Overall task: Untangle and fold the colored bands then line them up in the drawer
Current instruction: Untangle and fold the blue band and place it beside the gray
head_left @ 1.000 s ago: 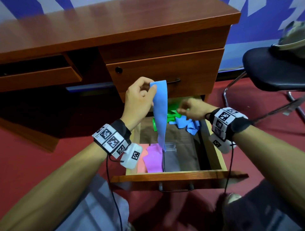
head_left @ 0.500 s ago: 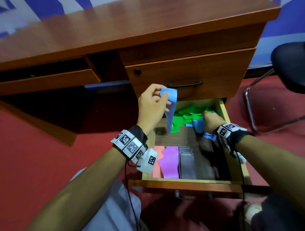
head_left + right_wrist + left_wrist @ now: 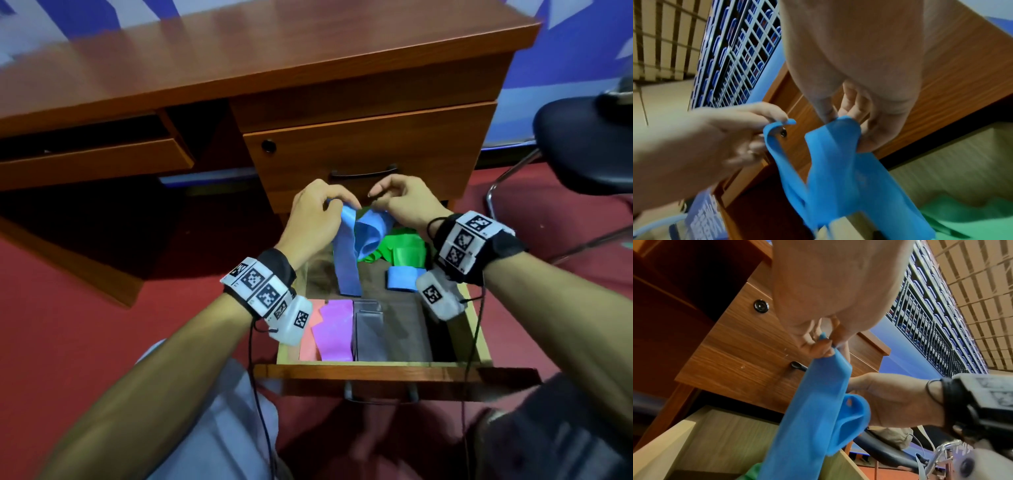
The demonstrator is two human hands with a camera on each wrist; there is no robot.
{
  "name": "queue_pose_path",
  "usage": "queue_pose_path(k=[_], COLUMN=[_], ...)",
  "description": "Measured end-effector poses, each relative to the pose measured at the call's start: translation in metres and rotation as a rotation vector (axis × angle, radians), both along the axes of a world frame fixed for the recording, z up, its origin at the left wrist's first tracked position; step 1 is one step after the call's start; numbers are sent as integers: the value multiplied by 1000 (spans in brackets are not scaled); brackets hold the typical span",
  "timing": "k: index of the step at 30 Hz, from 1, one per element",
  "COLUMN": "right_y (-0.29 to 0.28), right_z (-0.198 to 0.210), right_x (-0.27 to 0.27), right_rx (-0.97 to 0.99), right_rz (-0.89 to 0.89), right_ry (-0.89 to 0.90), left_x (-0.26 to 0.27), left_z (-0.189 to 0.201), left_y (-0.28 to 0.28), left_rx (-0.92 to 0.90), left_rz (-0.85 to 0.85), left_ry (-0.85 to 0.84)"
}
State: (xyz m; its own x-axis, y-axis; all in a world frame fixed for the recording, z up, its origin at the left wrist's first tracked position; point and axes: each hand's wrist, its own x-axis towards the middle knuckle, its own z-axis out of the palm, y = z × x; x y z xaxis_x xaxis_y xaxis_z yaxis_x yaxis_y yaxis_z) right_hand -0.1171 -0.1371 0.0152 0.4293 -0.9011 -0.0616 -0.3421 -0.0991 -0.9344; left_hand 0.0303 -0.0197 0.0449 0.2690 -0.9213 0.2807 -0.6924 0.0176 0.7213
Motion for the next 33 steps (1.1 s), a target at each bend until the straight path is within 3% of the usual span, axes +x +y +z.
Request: queue_pose_path(k=[5, 9, 13, 16, 18, 20, 22, 25, 30, 33], right_y=[17, 34, 47, 59, 69, 76, 77, 77, 80, 79], right_z=[22, 34, 49, 55, 49, 35, 24, 30, 31, 32], right_x=[-7, -11, -15, -26, -33, -36, -34, -31, -33, -32], right_rx=[76, 203, 399, 498, 405, 58, -246, -306, -437, -468], right_rz=[-72, -110, -64, 66, 118, 146, 203, 200, 260, 206], right_ry=[-161, -268, -434, -468, -432, -302, -201, -297, -237, -242], left_x=[-13, -22, -26, -19, -12, -12, -13, -11, -13, -10], left_z=[2, 10, 19, 15, 12, 12, 11, 10, 13, 15], left_y=[2, 12, 27, 38, 40, 39, 34, 29, 28, 26], left_rx=[79, 65, -33, -83, -141, -140, -58, -2, 53, 62], left_rz=[-104, -223, -179, -108, -41, 39, 49, 3, -87, -92], left_ry=[-106, -368, -559, -459, -250, -118, -103, -77, -12, -35])
